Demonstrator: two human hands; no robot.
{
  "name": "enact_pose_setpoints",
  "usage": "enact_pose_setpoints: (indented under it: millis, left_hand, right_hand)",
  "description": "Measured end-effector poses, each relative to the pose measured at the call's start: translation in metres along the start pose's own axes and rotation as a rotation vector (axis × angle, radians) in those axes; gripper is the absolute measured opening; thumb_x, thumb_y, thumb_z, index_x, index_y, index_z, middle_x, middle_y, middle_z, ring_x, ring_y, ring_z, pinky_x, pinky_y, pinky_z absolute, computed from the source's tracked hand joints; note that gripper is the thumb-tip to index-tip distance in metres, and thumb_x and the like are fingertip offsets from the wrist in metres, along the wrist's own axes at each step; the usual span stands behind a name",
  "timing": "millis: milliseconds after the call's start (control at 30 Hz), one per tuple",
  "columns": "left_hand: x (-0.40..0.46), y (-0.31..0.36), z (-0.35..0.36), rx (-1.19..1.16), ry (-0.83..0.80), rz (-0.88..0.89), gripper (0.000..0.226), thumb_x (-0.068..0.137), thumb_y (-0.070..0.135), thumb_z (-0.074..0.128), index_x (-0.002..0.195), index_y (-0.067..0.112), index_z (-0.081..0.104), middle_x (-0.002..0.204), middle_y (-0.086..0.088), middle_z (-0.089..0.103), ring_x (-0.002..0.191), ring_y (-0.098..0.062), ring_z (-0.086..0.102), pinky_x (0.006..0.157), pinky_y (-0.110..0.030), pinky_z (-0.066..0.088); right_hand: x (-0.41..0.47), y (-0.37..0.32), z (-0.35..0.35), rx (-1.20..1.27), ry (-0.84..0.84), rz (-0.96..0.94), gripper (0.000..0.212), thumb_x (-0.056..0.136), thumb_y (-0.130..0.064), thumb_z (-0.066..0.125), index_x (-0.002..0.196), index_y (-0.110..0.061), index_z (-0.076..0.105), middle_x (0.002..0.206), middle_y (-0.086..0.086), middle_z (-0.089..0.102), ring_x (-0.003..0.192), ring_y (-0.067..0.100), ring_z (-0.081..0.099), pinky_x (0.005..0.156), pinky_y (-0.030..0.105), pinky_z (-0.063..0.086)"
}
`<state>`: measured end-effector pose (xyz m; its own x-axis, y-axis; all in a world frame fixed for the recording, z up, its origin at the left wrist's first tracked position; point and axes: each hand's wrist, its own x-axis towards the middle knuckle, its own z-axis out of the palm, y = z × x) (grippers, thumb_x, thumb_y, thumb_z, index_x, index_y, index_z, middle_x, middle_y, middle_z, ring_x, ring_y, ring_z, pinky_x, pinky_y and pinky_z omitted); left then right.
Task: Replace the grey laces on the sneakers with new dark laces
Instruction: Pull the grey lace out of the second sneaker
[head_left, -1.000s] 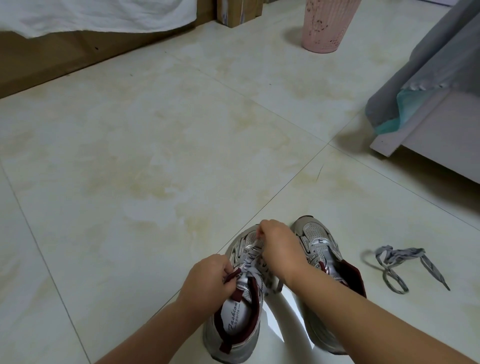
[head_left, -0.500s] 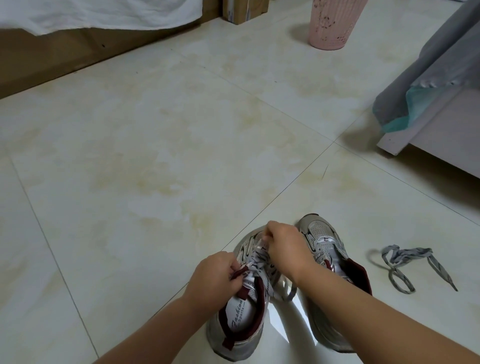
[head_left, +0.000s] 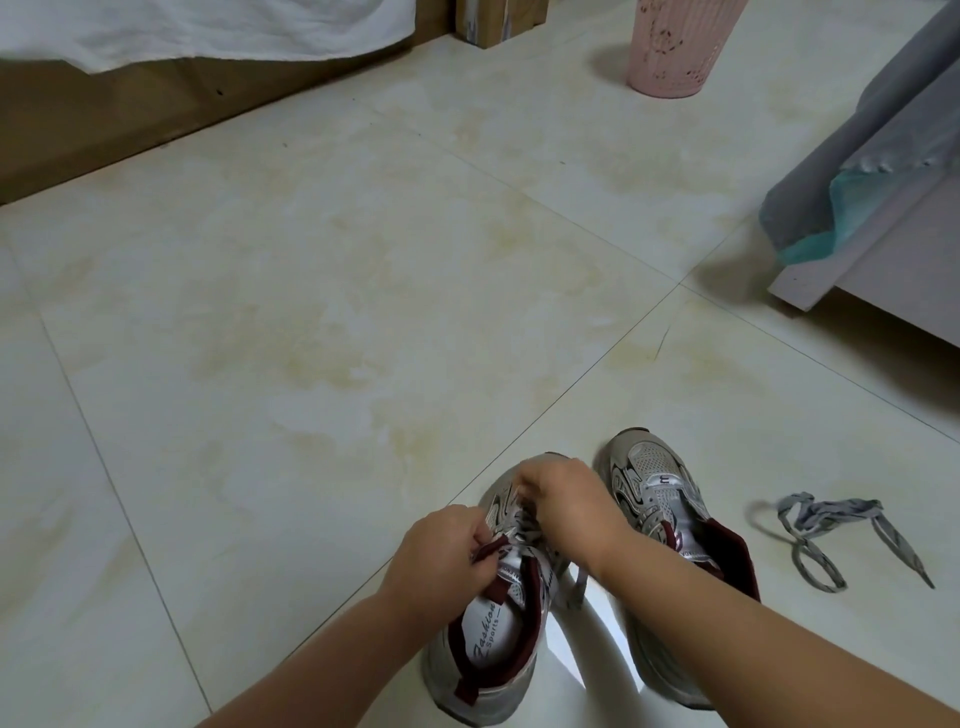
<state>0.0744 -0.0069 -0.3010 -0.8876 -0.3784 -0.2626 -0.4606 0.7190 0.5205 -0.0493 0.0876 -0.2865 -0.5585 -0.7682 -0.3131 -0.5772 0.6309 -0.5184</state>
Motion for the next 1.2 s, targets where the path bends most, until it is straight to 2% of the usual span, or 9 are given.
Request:
enact_pose_setpoints:
  millis: [200, 333, 500, 633, 733, 800, 900, 1067, 1200]
  left_hand:
    - [0.0, -0.001, 0.0, -0.002, -0.001, 0.001, 0.033, 0.078, 0.022, 0.059, 0.059, 0.031, 0.034, 0.062, 0.011, 0.042, 0.059, -0.003, 0.04, 0.054, -0.015, 0.029]
    - [-0.002, -0.004, 0.002, -0.011, -0.012, -0.014, 0.032, 0.077, 0.021, 0.06, 0.059, 0.031, 0.035, 0.062, 0.01, 0.044, 0.059, -0.003, 0.041, 0.054, -0.015, 0.03]
    - [-0.006, -0.002, 0.0, -0.105, 0.019, 0.004, 0.018, 0.082, 0.032, 0.06, 0.075, 0.032, 0.044, 0.071, 0.01, 0.048, 0.065, -0.004, 0.044, 0.058, -0.014, 0.031]
    - [0.0, 0.012, -0.003, -0.086, 0.077, 0.052, 0.008, 0.09, 0.031, 0.049, 0.093, 0.03, 0.056, 0.087, 0.011, 0.048, 0.081, -0.008, 0.051, 0.071, -0.02, 0.039]
    - [0.011, 0.019, 0.001, 0.011, 0.046, 0.091, 0.024, 0.092, 0.023, 0.045, 0.109, 0.027, 0.062, 0.106, 0.006, 0.051, 0.099, -0.01, 0.051, 0.081, -0.021, 0.038]
    - [0.015, 0.022, 0.004, 0.06, 0.004, 0.121, 0.029, 0.092, 0.019, 0.045, 0.114, 0.027, 0.062, 0.112, 0.005, 0.051, 0.107, -0.012, 0.048, 0.085, -0.021, 0.036]
    - [0.016, 0.021, 0.007, 0.039, -0.052, 0.186, 0.031, 0.088, 0.01, 0.048, 0.108, 0.025, 0.066, 0.106, 0.005, 0.05, 0.106, -0.01, 0.044, 0.088, -0.022, 0.037]
    - [0.015, 0.017, 0.008, -0.168, -0.056, 0.116, 0.025, 0.078, -0.002, 0.054, 0.069, 0.021, 0.06, 0.082, 0.015, 0.039, 0.08, 0.001, 0.043, 0.071, -0.011, 0.031]
    - [0.011, 0.015, 0.002, -0.377, -0.096, -0.055, 0.018, 0.072, 0.019, 0.05, 0.055, 0.015, 0.053, 0.079, 0.0, 0.046, 0.072, -0.009, 0.047, 0.063, -0.015, 0.034]
  right_hand:
    - [-0.003, 0.002, -0.002, 0.368, 0.081, 0.179, 0.02, 0.091, 0.001, 0.044, 0.076, 0.0, 0.058, 0.077, 0.007, 0.06, 0.068, 0.015, 0.05, 0.06, 0.021, 0.039]
    - [0.002, 0.001, -0.02, 0.907, 0.201, 0.34, 0.033, 0.096, 0.005, 0.037, 0.066, -0.005, 0.048, 0.065, 0.01, 0.053, 0.049, 0.009, 0.053, 0.046, 0.014, 0.044]
    - [-0.007, 0.013, -0.025, 0.419, 0.119, 0.276, 0.022, 0.095, -0.006, 0.04, 0.091, -0.018, 0.058, 0.079, 0.009, 0.066, 0.063, 0.021, 0.057, 0.065, 0.032, 0.048]
    - [-0.03, 0.013, -0.028, 0.107, 0.048, 0.229, 0.054, 0.084, 0.007, 0.034, 0.128, -0.022, 0.047, 0.099, 0.009, 0.06, 0.09, 0.029, 0.059, 0.076, 0.036, 0.049]
    - [-0.048, 0.016, -0.028, -0.146, -0.058, 0.222, 0.051, 0.083, 0.002, 0.04, 0.128, -0.021, 0.049, 0.119, 0.01, 0.06, 0.109, 0.028, 0.056, 0.082, 0.031, 0.045]
    - [-0.057, 0.016, -0.023, -0.242, -0.189, 0.181, 0.036, 0.083, -0.008, 0.046, 0.115, -0.016, 0.062, 0.113, 0.011, 0.064, 0.104, 0.028, 0.06, 0.084, 0.031, 0.047]
    - [-0.062, 0.011, -0.013, -0.161, -0.271, 0.2, 0.026, 0.084, -0.018, 0.046, 0.095, -0.01, 0.068, 0.094, 0.013, 0.067, 0.082, 0.028, 0.06, 0.073, 0.027, 0.047]
    - [-0.055, 0.015, 0.004, 0.08, -0.054, 0.196, 0.022, 0.086, -0.011, 0.047, 0.096, -0.015, 0.066, 0.096, 0.008, 0.066, 0.092, 0.025, 0.06, 0.075, 0.026, 0.043]
    - [-0.045, 0.013, 0.013, 0.334, -0.015, 0.277, 0.012, 0.086, -0.018, 0.061, 0.074, -0.021, 0.059, 0.073, -0.002, 0.058, 0.074, 0.017, 0.055, 0.076, 0.029, 0.049]
